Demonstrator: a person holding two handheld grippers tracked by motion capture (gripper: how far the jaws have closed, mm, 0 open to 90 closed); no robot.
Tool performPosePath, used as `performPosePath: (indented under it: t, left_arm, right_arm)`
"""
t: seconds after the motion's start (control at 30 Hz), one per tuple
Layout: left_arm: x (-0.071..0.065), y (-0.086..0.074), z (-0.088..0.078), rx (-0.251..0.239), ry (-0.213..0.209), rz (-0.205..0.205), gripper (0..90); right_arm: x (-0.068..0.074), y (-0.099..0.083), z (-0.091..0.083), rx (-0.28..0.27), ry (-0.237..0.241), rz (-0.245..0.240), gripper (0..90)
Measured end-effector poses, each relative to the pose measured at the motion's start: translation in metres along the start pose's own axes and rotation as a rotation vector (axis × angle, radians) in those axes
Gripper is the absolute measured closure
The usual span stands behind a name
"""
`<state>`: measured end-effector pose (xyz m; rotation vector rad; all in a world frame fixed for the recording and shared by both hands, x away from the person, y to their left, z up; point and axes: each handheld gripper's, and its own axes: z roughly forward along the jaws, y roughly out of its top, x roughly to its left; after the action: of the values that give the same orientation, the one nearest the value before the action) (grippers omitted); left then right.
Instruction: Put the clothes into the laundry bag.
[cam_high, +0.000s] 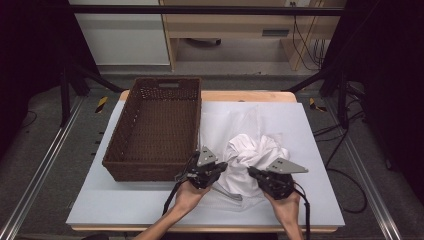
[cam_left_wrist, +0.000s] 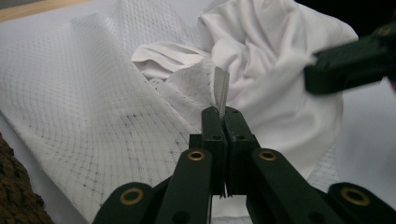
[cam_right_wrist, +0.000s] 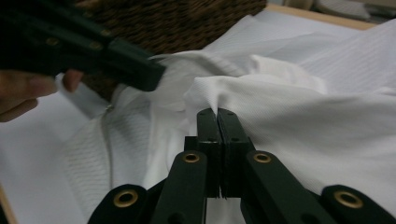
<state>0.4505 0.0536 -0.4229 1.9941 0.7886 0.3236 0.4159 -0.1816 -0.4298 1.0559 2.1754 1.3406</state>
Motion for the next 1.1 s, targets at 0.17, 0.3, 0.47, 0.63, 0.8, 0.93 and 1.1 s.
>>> performPosePath:
  t: [0.17, 0.3, 0.47, 0.63, 0.8, 0.93, 1.1]
  left_arm:
    - [-0.002, 0.004, -0.005, -0.022, -0.017, 0.005, 88.4]
    - [-0.006, 0.006, -0.009, -0.029, -0.026, 0.017, 88.4]
    - [-0.007, 0.001, -0.002, 0.007, -0.023, 0.021, 88.5]
    - [-0.003, -0.004, 0.002, 0.019, -0.020, 0.017, 88.5]
    - [0.001, -0.004, 0.001, 0.020, -0.013, 0.009, 88.4]
    - [0.001, -0.005, 0.002, 0.023, -0.011, 0.015, 88.4]
    - [0.001, -0.005, 0.003, 0.028, -0.014, 0.017, 88.4]
  right_arm:
    - [0.015, -0.005, 0.034, 0.062, 0.034, -0.018, 89.2]
    - [0.011, -0.007, 0.064, 0.094, -0.013, 0.009, 89.1]
    - [0.003, -0.008, 0.088, 0.069, -0.155, 0.020, 89.0]
    - [0.003, -0.010, 0.087, 0.054, -0.152, 0.054, 83.8]
    - [-0.001, -0.003, 0.046, -0.005, -0.088, 0.052, 68.6]
    - [-0.016, 0.005, 0.004, -0.083, -0.172, 0.040, 53.4]
    - [-0.052, 0.001, -0.006, -0.043, -0.255, 0.105, 35.2]
